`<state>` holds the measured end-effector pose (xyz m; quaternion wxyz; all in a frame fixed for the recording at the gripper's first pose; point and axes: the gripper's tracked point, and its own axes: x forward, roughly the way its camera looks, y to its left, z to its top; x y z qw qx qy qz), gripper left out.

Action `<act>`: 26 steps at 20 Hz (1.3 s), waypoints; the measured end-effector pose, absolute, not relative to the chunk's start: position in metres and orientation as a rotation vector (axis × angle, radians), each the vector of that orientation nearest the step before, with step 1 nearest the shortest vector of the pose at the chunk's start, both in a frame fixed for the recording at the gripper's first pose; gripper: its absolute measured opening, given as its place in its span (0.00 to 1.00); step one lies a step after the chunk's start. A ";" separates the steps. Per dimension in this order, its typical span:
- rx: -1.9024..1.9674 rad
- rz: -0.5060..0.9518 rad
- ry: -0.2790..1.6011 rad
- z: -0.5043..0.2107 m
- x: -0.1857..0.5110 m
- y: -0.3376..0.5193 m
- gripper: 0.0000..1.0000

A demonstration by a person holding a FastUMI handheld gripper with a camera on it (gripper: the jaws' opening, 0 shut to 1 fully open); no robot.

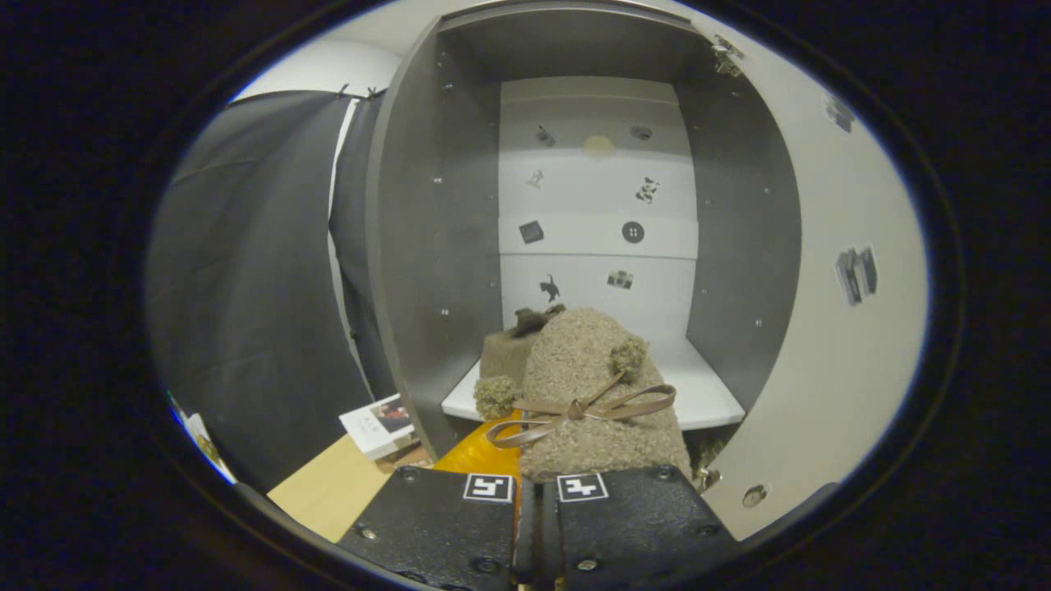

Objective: Open the shoe cabinet door, grab the shoes and put them into the shoe cabinet, then close the shoe cabinet door.

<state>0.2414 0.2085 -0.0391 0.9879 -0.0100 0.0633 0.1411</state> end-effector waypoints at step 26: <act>0.024 0.065 0.447 -0.074 0.494 0.186 0.10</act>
